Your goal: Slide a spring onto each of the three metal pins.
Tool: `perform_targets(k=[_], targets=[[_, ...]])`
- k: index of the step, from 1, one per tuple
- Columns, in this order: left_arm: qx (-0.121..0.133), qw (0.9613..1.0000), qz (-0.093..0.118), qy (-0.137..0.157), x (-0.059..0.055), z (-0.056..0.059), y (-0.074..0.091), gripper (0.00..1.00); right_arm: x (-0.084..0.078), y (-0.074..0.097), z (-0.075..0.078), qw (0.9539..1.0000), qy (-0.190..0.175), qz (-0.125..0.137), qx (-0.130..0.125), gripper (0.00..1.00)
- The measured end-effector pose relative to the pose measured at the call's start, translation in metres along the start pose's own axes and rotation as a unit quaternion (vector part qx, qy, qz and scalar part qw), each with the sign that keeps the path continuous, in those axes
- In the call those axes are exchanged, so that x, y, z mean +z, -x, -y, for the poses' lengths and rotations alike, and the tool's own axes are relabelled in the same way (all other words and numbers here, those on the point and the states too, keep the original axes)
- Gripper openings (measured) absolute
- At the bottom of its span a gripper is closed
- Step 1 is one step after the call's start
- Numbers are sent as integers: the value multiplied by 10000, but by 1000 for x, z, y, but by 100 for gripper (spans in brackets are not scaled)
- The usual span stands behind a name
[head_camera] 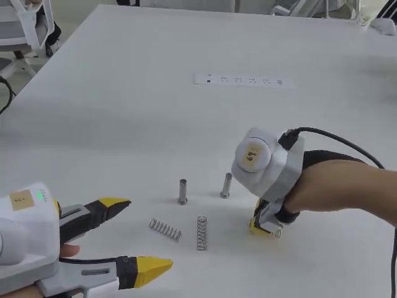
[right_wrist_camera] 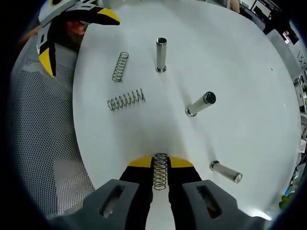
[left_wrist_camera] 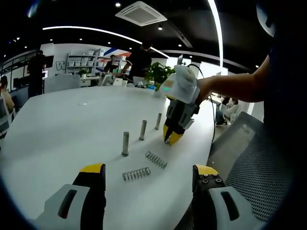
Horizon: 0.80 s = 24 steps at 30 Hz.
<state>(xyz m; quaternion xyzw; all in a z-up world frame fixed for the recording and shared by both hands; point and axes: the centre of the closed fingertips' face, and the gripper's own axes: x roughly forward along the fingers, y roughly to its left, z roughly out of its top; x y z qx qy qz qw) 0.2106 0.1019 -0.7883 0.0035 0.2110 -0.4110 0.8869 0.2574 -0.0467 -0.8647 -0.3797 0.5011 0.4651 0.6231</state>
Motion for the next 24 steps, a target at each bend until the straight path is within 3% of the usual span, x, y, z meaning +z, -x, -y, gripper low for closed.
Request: perform_targets(k=[6, 11, 14, 19, 24], targets=[[-13, 10000, -18, -19, -1, 0, 0, 70, 0, 1, -1, 9998, -106, 126, -75, 8], [-20, 10000, -34, -32, -1, 0, 0, 70, 5, 10, 2, 9978, -345, 532, -174, 8], [-35, 10000, -45, -45, -1, 1, 0, 70, 7, 15, 3, 9954, -482, 793, -244, 8], [-30, 10000, -53, -59, -1, 1, 0, 70, 7, 23, 7, 9922, -644, 1014, -338, 8], [-25, 10000, -59, -63, -1, 1, 0, 70, 11, 34, 12, 9852, -870, 1399, -473, 8]])
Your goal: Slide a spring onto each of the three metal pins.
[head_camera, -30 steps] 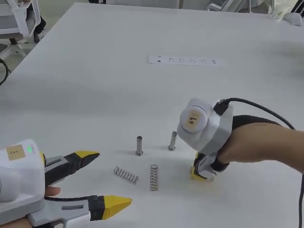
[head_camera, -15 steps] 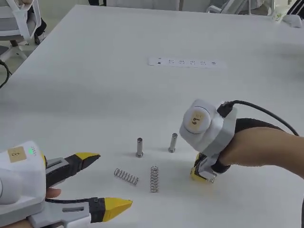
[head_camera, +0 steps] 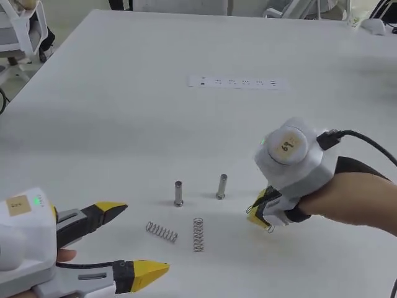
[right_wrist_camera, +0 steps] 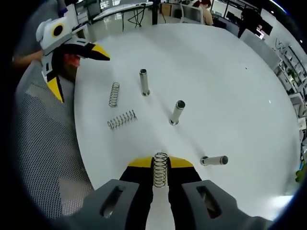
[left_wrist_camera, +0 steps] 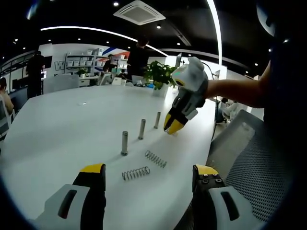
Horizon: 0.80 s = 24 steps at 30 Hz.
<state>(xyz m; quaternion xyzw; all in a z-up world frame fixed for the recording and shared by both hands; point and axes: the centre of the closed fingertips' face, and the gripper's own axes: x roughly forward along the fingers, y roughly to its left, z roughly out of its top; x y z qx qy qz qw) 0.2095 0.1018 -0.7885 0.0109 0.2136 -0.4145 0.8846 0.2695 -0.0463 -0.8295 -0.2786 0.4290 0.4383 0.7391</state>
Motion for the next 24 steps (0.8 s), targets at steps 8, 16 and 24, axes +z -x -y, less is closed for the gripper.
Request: perform_targets(k=[8, 16, 24], targets=[[15, 10000, -7, -7, 0, -1, 0, 70, 10, 14, 9, 9969, -417, 635, -202, 8], [39, 10000, -1, 1, 1, -2, 0, 70, 21, 31, 16, 9903, -587, 1191, -409, 8], [49, 10000, 22, 0, 3, -1, 0, 70, 31, 51, 25, 9776, -709, 1883, -618, 8]])
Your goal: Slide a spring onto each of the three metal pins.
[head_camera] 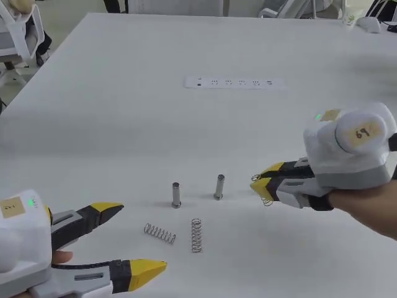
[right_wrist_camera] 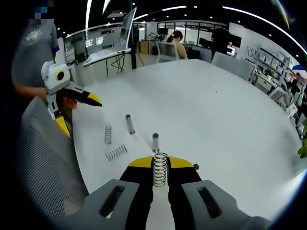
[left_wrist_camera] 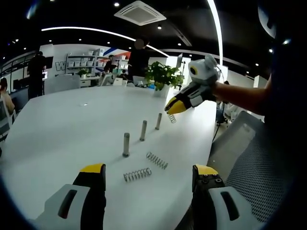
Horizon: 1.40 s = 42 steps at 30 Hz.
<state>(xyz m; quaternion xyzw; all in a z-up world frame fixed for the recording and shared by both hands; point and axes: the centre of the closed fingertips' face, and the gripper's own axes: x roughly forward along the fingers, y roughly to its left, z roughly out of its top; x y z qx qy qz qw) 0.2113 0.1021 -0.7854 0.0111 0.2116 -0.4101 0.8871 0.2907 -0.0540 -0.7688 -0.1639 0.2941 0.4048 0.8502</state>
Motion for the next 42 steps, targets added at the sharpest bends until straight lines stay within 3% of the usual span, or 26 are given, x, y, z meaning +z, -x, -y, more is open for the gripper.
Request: perform_targets(k=[6, 13, 16, 20, 32, 42], targets=[[-11, 10000, 32, -27, 4, 2, 0, 70, 11, 10, 3, 9990, 1, 449, -51, 8], [-12, 9999, 164, -10, 13, 4, 2, 69, 42, 26, -6, 9923, -428, 1154, 172, 8], [-30, 9994, 352, 35, 25, 6, 6, 69, 56, 31, -15, 9899, -421, 1326, 266, 8], [-93, 9985, 518, -121, 43, 14, 8, 67, 80, 38, -32, 9849, -371, 1622, 468, 8], [-486, 9914, 1149, -388, 106, 33, 7, 61, 127, 49, -77, 9744, 2, 2049, 925, 8], [-659, 9882, 1275, -541, 124, 39, 0, 54, 141, 48, -100, 9683, 119, 2173, 1223, 8]])
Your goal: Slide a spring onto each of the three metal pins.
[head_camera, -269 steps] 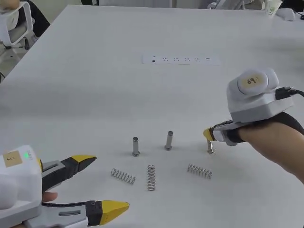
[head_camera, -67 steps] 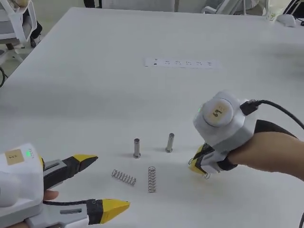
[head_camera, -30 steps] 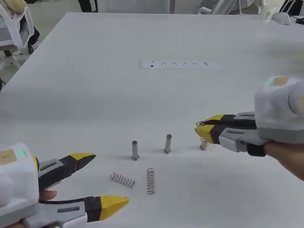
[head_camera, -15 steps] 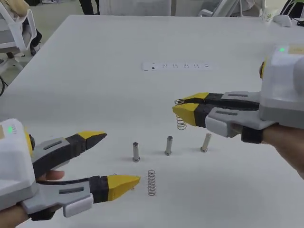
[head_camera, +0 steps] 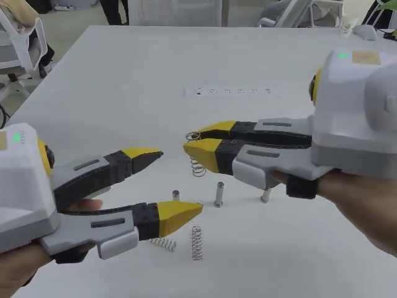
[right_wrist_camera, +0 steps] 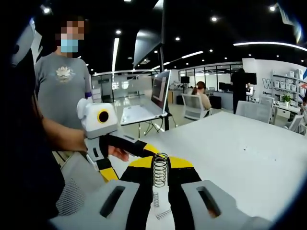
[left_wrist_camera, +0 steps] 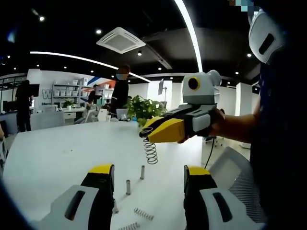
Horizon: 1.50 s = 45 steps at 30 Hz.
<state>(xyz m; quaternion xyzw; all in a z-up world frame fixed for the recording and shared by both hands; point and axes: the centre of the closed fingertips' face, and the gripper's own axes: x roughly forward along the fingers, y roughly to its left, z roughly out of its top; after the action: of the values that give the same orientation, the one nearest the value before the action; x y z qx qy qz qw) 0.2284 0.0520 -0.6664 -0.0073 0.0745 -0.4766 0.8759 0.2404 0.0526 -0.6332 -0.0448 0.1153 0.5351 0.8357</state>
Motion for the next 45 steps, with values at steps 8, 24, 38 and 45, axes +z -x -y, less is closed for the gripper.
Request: perform_targets(k=[8, 24, 38, 45], targets=[[-121, 9999, 83, 13, 6, 4, -8, 45, 4, -3, -4, 10000, 4, 66, 68, 8], [-191, 9989, 153, -392, 11, 6, -13, 4, 3, -2, -7, 9999, 66, 65, 72, 8], [-42, 9977, 86, -665, 8, 0, -9, 3, 0, 1, -6, 9999, 126, 0, 28, 7], [-60, 9979, 59, -641, 7, 0, -11, 3, -1, 0, -7, 9998, 169, -26, 31, 7]])
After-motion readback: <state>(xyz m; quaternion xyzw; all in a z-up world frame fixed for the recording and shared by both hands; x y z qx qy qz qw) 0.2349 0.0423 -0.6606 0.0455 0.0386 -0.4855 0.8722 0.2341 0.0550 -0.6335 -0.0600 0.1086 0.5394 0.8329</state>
